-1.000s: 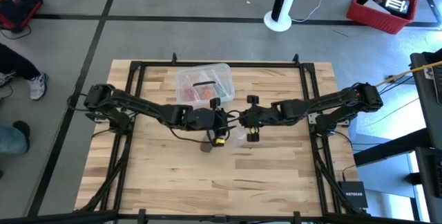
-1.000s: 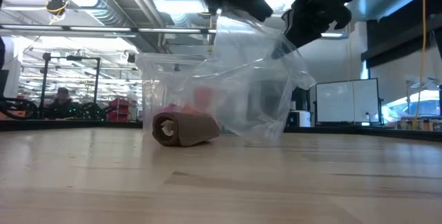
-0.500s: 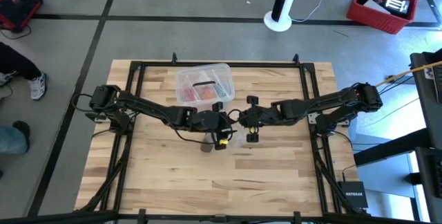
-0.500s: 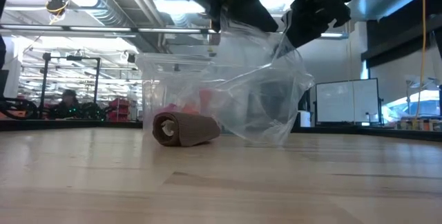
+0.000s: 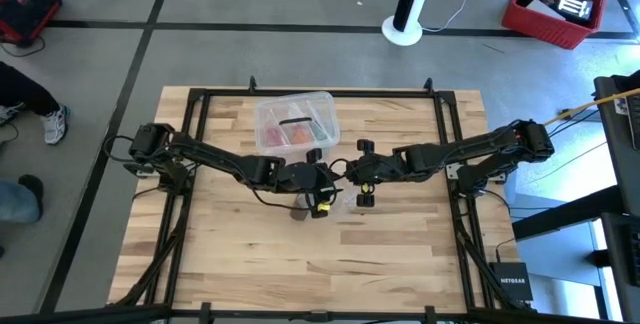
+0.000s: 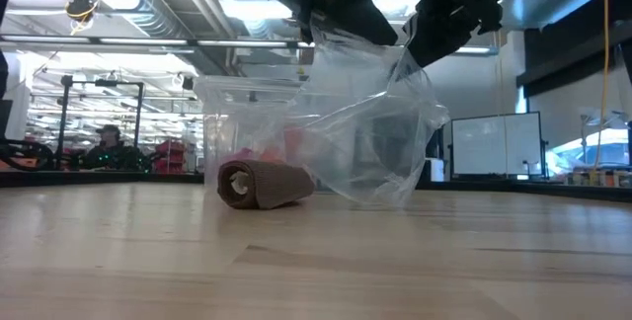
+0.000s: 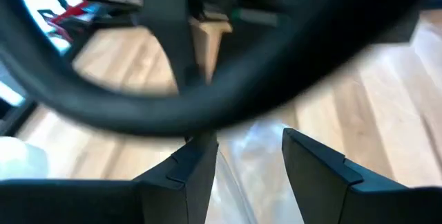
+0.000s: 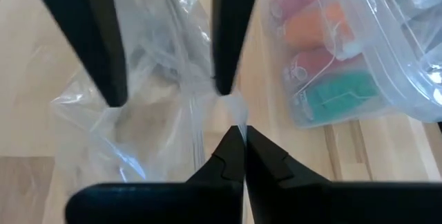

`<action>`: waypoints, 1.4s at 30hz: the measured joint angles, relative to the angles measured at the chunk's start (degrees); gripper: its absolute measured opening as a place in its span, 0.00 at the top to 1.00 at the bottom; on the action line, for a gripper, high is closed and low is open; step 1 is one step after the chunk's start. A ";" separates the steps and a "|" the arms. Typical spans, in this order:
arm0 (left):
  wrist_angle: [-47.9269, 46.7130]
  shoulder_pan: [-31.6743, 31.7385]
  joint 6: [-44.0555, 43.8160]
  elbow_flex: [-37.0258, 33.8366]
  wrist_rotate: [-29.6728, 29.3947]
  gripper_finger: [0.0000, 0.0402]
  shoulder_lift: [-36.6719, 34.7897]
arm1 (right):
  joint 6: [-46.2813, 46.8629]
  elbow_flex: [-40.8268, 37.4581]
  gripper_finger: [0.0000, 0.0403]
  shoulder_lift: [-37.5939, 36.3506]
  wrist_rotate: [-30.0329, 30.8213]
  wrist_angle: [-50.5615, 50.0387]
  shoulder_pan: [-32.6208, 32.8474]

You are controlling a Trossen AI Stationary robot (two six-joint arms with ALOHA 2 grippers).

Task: Roll bandage
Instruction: Open the transparent zip bag

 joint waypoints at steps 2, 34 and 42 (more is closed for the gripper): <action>0.09 0.01 1.58 0.00 -1.23 0.60 -0.12 | 0.00 0.00 0.99 0.00 -0.01 -0.09 0.00; -2.64 -4.79 5.04 2.50 4.22 0.99 0.28 | -3.77 0.22 0.99 -0.09 4.13 0.23 0.20; -8.71 -5.10 10.46 3.86 -5.71 0.99 0.28 | -6.75 0.14 0.99 -0.09 1.09 -0.60 -0.11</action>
